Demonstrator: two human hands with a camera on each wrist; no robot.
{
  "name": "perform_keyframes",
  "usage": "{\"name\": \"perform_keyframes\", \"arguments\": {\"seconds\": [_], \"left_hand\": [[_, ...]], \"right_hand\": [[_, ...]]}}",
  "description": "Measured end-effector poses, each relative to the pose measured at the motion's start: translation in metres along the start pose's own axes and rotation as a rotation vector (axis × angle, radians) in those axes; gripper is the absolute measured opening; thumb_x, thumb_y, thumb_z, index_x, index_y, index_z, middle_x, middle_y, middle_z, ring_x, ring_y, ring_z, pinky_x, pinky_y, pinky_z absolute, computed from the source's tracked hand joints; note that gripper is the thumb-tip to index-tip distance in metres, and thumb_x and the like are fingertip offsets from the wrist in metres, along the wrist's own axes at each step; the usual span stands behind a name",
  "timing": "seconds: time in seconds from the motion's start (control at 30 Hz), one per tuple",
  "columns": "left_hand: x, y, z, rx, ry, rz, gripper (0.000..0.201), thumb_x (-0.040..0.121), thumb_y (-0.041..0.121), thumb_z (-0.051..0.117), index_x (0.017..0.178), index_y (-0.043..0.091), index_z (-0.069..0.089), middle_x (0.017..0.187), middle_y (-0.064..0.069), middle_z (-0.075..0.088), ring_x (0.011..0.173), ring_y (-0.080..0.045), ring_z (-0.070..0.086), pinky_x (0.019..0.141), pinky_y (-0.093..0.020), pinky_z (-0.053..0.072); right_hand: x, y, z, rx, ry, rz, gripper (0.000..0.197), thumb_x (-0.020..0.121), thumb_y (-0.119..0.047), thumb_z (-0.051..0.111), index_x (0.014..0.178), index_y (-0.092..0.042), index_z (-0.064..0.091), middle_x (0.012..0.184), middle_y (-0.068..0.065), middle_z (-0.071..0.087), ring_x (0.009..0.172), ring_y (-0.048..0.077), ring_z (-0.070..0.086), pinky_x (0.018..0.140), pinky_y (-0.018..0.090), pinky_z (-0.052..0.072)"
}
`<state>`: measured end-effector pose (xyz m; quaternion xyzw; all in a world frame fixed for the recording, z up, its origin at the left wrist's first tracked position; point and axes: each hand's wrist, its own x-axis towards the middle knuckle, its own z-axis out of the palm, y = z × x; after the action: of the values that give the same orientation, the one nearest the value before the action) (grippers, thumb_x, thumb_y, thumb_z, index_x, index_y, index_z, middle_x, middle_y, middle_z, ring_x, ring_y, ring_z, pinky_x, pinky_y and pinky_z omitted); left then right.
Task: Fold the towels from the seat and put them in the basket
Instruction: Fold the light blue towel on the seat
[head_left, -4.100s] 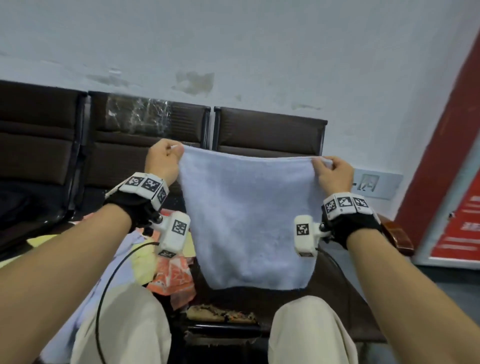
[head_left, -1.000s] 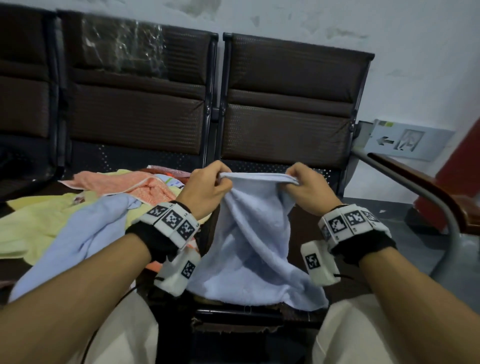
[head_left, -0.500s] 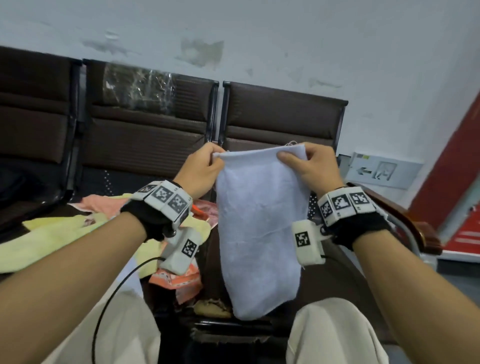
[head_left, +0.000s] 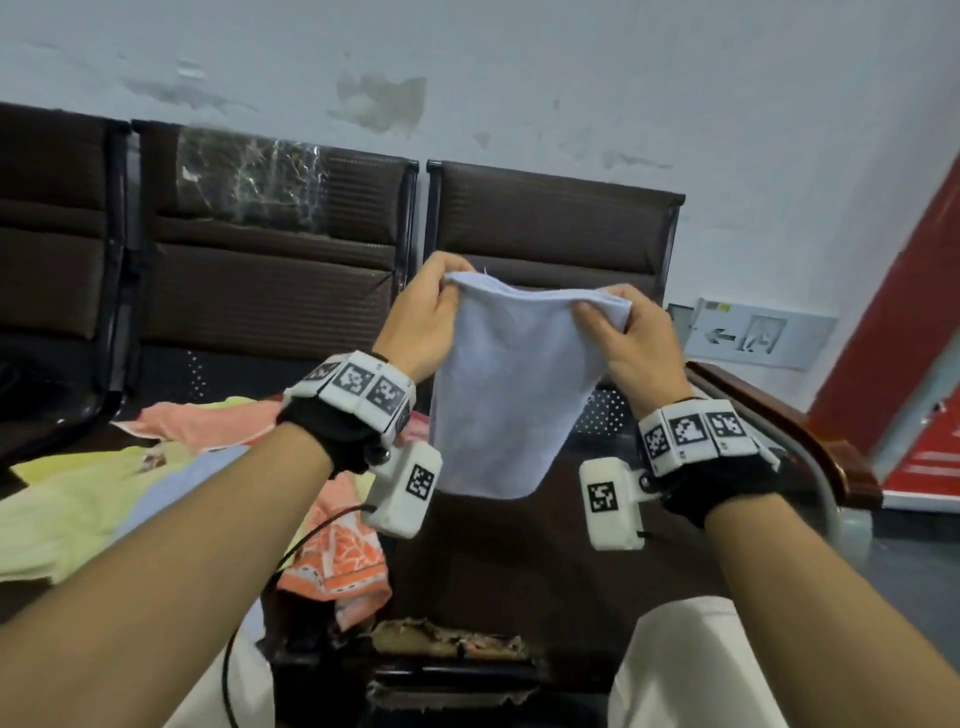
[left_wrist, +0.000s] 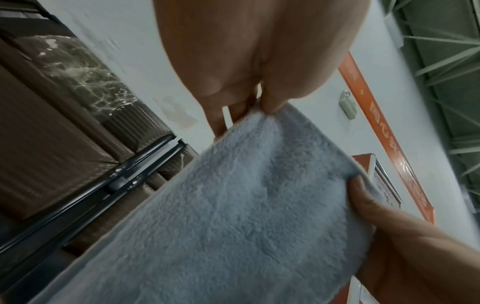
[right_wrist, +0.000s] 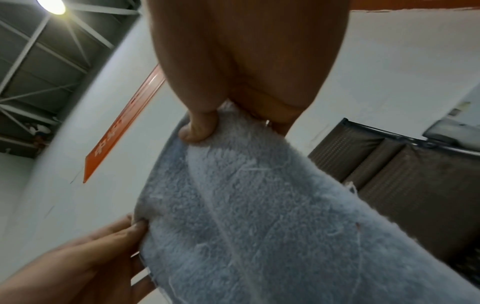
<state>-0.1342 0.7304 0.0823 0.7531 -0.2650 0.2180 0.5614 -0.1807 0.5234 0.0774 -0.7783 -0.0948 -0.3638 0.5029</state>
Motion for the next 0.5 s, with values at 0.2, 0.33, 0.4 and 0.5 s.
{"name": "perform_keyframes", "arguments": {"seconds": [0.2, 0.33, 0.4, 0.5], "left_hand": [[-0.104, -0.040, 0.008, -0.026, -0.100, -0.209, 0.018, 0.097, 0.013, 0.043, 0.104, 0.015, 0.059, 0.100, 0.006, 0.064, 0.099, -0.012, 0.058, 0.090, -0.035, 0.047], [-0.169, -0.066, 0.016, -0.014, -0.267, -0.311, 0.019, 0.096, 0.010, 0.044, 0.104, 0.015, 0.061, 0.105, 0.002, 0.065, 0.105, -0.015, 0.059, 0.093, -0.031, 0.046], [-0.192, -0.076, 0.021, 0.034, -0.347, -0.337, 0.019, 0.096, 0.013, 0.046, 0.105, 0.018, 0.061, 0.097, 0.008, 0.064, 0.097, -0.014, 0.059, 0.080, -0.023, 0.045], [-0.212, -0.092, 0.027, 0.138, -0.454, -0.353, 0.019, 0.098, 0.020, 0.044, 0.109, 0.022, 0.059, 0.099, 0.004, 0.065, 0.093, -0.014, 0.060, 0.077, -0.027, 0.046]], "right_hand": [[-0.106, 0.036, 0.004, 0.004, -0.060, 0.240, 0.007, 0.083, -0.022, 0.070, 0.080, -0.023, 0.064, 0.078, -0.010, 0.065, 0.072, -0.002, 0.057, 0.066, 0.013, 0.045], [-0.176, 0.058, 0.004, 0.011, -0.085, 0.441, 0.006, 0.080, -0.019, 0.073, 0.084, -0.020, 0.069, 0.087, -0.003, 0.071, 0.083, 0.007, 0.063, 0.080, 0.025, 0.050], [-0.197, 0.068, 0.005, -0.026, -0.105, 0.511, 0.008, 0.079, -0.021, 0.073, 0.085, -0.016, 0.071, 0.085, -0.002, 0.071, 0.081, 0.007, 0.063, 0.077, 0.026, 0.050], [-0.208, 0.081, 0.009, -0.125, -0.299, 0.593, 0.013, 0.082, -0.022, 0.071, 0.088, -0.011, 0.070, 0.086, 0.001, 0.070, 0.078, 0.007, 0.062, 0.070, 0.022, 0.048]]}}
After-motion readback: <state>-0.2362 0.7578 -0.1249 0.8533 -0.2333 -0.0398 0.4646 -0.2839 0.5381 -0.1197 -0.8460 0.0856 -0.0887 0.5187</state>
